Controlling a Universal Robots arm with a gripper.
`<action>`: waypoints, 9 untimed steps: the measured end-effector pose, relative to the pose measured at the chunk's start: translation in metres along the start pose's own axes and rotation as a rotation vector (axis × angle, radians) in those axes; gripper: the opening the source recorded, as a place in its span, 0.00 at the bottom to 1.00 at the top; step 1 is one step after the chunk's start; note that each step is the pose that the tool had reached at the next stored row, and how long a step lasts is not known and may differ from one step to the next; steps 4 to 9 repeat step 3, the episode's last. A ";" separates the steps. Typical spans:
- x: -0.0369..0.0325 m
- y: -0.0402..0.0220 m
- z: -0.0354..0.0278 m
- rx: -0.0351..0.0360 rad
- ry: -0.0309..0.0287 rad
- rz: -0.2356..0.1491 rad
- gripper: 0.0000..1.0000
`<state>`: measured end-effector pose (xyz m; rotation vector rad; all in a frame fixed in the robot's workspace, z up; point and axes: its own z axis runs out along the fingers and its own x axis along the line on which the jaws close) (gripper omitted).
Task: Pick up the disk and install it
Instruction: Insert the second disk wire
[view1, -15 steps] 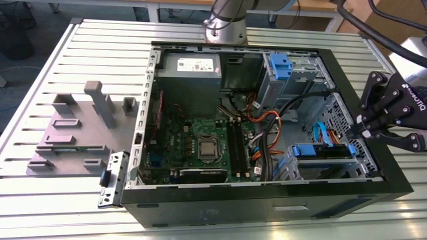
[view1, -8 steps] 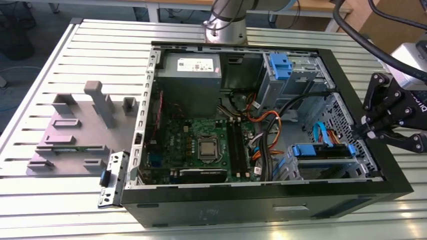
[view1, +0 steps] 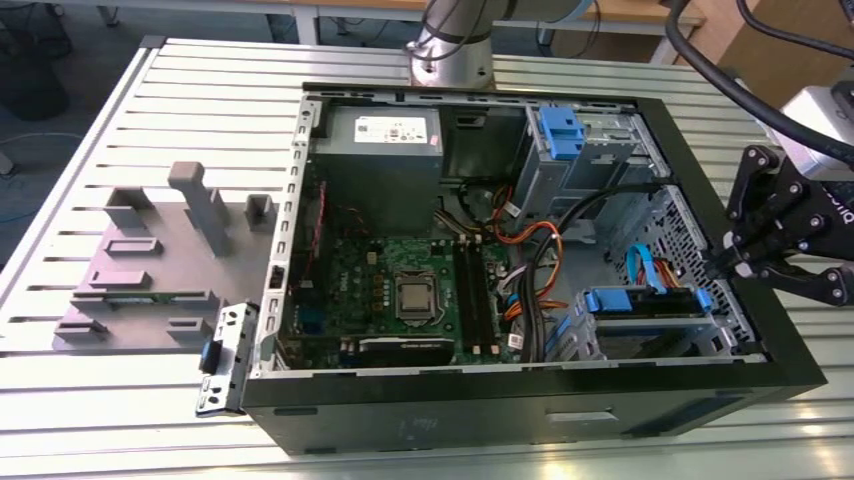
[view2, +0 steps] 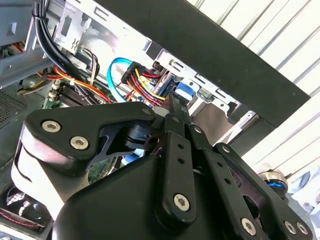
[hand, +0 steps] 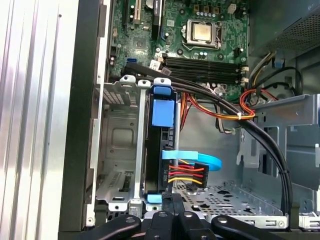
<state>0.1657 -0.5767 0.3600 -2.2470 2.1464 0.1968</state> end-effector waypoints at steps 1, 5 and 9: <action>0.0000 0.0000 0.0000 0.0007 0.0000 0.000 0.11; 0.0000 0.0000 0.0000 0.0020 0.0000 0.000 0.11; 0.0000 0.0000 0.0000 0.0020 0.0000 0.000 0.11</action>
